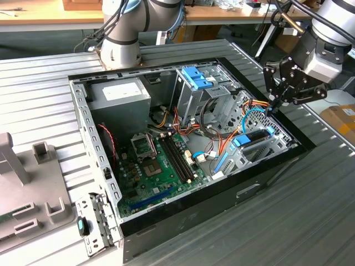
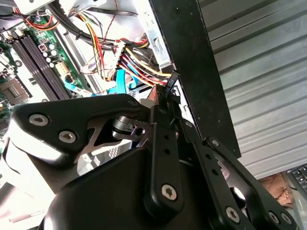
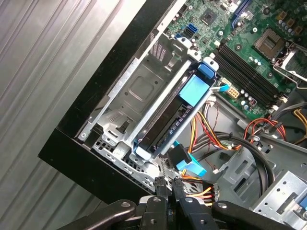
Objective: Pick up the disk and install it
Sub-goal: 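Insert the first disk wire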
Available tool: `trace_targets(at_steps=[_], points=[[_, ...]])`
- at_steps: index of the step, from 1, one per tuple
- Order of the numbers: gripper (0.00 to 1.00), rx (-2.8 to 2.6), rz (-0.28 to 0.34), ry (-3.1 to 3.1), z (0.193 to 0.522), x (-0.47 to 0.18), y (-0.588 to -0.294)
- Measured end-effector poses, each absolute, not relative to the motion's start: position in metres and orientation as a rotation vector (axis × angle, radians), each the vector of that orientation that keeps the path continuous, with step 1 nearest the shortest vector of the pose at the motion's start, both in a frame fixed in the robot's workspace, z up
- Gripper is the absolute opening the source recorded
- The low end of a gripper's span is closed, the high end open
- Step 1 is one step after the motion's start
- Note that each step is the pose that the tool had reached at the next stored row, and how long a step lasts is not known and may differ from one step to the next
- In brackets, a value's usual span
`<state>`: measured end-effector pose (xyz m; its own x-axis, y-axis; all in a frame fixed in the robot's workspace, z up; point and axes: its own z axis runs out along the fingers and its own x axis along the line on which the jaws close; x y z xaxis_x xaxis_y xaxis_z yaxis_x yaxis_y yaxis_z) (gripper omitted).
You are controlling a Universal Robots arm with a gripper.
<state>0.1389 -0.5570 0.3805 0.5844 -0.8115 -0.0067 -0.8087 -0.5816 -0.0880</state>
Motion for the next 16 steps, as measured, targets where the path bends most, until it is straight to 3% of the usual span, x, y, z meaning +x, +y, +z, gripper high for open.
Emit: trace_targets(at_steps=[16], points=[[0.16, -2.709, -0.054, 1.422, 0.3805, 0.1373, -0.5570]])
